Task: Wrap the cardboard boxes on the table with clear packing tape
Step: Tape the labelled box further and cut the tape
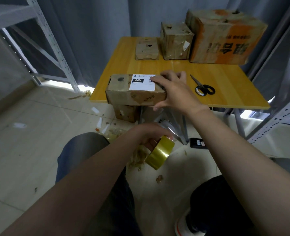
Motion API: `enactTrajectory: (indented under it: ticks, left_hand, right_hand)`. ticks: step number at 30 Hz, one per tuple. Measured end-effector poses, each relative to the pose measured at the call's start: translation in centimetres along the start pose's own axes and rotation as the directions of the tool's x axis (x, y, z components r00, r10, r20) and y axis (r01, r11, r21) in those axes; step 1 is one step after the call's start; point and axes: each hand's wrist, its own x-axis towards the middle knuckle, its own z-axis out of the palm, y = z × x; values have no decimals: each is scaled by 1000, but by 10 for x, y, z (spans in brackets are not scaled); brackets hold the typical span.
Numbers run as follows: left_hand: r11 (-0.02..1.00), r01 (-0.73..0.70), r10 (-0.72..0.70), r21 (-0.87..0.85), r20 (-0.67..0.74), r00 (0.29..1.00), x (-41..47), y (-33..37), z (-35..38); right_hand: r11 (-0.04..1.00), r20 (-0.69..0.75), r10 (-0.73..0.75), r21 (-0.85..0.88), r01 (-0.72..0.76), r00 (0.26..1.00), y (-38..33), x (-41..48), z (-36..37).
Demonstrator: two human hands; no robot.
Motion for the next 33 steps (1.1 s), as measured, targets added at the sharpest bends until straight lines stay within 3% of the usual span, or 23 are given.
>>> enactTrajectory:
  ticks: [10, 19, 23, 25, 28, 33]
  left_hand:
    - [999, -38, 38, 18, 0, 999, -24, 12, 6]
    - [970, -215, 208, -114, -65, 976, -70, 12, -3]
    - [938, -308, 289, -159, -136, 948, -100, 21, -19]
    - [925, -342, 305, -166, -213, 928, -115, 30, -31]
    - [904, -371, 308, -212, -278, 910, -131, 41, -43]
    - [909, -372, 312, -189, -286, 906, -146, 51, -50]
  right_hand:
    - [988, 99, -19, -154, 34, 995, 1, 1, -6]
    - [987, 198, 156, -1, -159, 968, -13, 5, -17]
    - [980, -104, 138, 157, -120, 985, -22, 0, -32]
    - [933, -179, 143, 353, -72, 973, -26, -1, -44]
    - [801, -15, 98, 595, -70, 995, -29, -4, -64]
    - [844, 253, -24, 523, -116, 967, -30, -9, -78]
